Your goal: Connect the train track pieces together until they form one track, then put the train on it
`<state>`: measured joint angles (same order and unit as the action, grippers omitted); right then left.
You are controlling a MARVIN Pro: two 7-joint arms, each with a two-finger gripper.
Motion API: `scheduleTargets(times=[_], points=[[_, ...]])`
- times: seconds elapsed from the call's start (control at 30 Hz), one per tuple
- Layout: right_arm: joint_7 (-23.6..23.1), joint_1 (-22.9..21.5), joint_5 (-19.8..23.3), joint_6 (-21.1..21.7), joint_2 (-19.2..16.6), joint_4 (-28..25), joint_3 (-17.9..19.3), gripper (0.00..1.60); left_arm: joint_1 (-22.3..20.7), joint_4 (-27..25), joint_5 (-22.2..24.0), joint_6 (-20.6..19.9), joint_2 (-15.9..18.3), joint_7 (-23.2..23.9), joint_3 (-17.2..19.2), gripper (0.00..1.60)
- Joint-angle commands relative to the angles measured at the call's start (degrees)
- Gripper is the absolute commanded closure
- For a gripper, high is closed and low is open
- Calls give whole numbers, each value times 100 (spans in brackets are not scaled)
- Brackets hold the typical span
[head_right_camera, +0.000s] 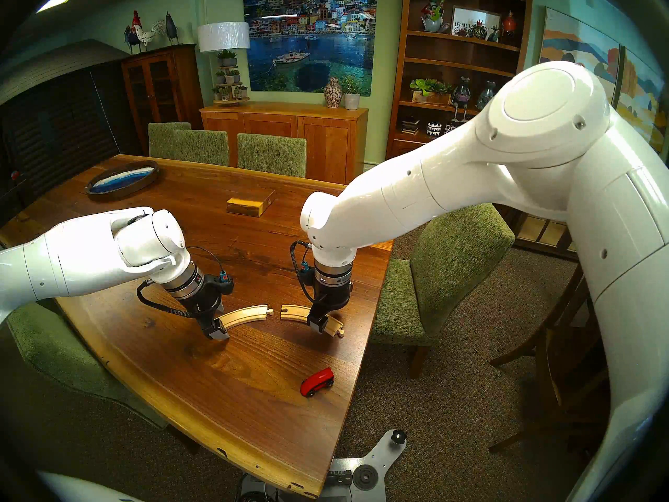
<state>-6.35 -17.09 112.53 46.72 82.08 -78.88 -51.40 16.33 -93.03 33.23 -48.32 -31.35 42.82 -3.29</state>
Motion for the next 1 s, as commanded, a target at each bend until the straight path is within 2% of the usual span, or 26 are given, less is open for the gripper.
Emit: scheduleTargets(times=[0.0, 0.57, 0.73, 0.97], points=[[68, -69, 4, -19, -14, 50, 13, 0, -171, 8, -20, -12, -11, -9, 120, 0], [55, 70, 39, -101, -10, 130, -45, 1, -170, 7, -22, -12, -11, -7, 121, 0], [42, 83, 27, -113, -3, 152, -49, 24, -170, 7, -22, -12, -11, -7, 121, 0], [0, 94, 9, -105, 20, 196, -50, 44, -170, 7, -22, -12, -11, -7, 122, 0]])
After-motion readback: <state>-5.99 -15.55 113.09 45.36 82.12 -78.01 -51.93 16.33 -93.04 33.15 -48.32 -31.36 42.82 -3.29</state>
